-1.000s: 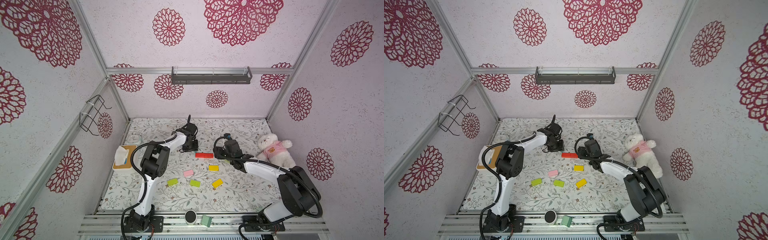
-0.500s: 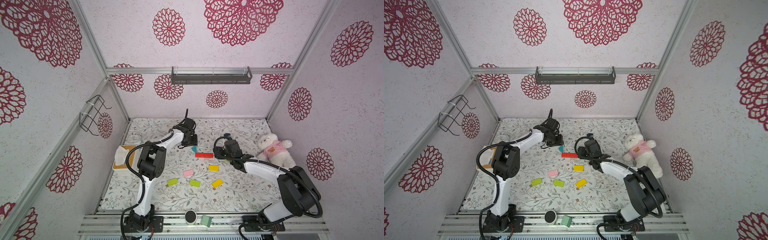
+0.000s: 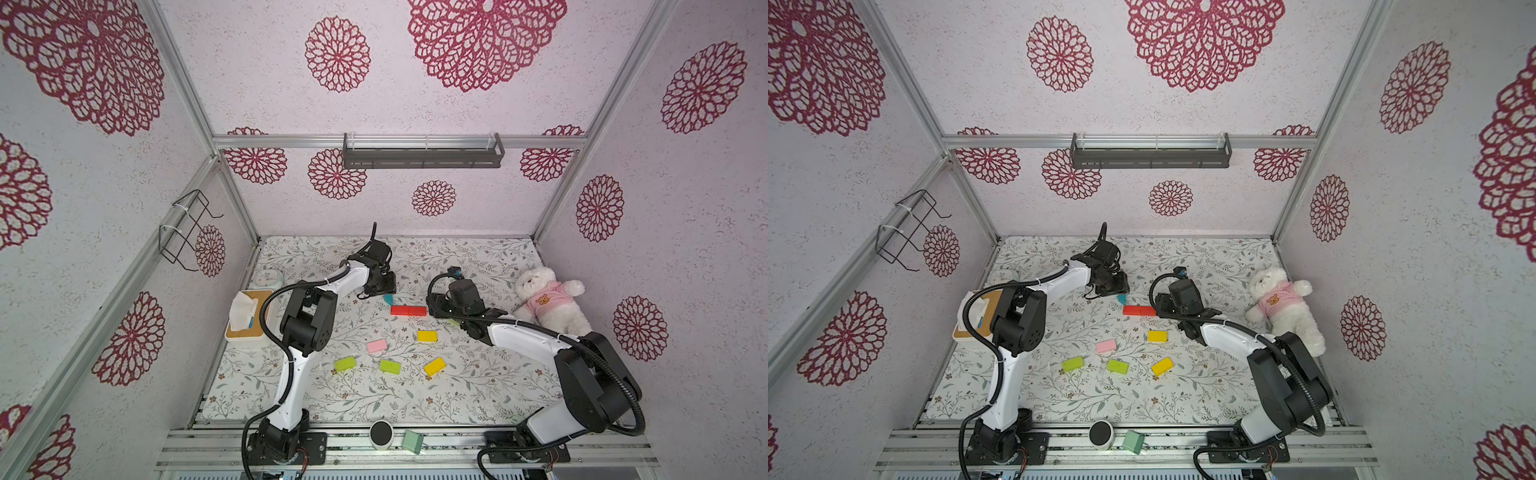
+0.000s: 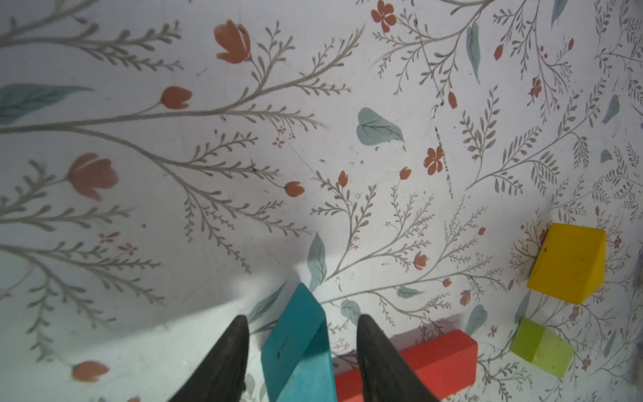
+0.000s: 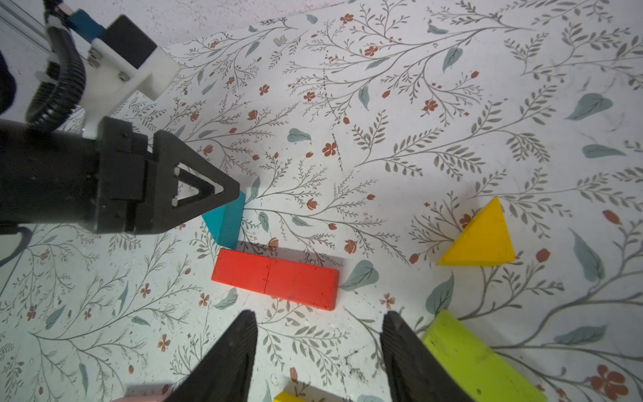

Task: Assemble a carrot with building blocks
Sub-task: Assemble the building block at the center of the board.

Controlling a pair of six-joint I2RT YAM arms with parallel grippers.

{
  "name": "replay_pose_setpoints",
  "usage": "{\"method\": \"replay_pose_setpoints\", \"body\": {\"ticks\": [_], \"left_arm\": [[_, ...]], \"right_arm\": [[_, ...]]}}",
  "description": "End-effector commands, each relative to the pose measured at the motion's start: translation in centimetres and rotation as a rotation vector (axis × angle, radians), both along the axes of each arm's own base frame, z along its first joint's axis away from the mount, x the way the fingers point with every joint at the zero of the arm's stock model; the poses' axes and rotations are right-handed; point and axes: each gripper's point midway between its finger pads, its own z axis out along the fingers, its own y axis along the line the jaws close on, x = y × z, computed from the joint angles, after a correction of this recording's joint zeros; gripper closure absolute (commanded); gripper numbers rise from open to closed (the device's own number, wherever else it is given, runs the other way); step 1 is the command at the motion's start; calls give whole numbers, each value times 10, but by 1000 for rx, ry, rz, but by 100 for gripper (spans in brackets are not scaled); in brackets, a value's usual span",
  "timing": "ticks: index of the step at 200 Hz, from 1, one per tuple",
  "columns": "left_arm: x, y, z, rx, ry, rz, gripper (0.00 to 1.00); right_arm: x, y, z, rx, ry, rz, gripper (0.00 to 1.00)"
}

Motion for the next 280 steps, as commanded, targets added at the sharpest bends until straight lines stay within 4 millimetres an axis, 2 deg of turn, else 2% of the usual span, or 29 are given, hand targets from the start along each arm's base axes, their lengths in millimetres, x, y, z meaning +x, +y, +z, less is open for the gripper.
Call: {"method": "replay_pose_setpoints", "body": {"ticks": [1,55,148,186,213,248,280], "left_arm": [[3,-6,3,-19,-11,1,47],[-8,-9,1,-22,5,-1,47],[-18,-12,15,-39,-6,-8,47],[-20,-10,30,-45,-27,-6,47],[-25,-10,35,-54,-27,-2,47],[-25,-4,49,-51,-60,12,47],[-21,4,68,-43,-107,33,47]], "right_arm": [[3,-8,11,8,-34,-36,39],[2,-9,9,7,-31,-38,39],[3,-12,15,14,-41,-46,39],[11,-34,18,6,-29,-86,38],[21,-59,14,-26,0,-140,33],[40,-87,-10,-154,92,-205,28],[58,-90,-31,-232,143,-214,29]]}}
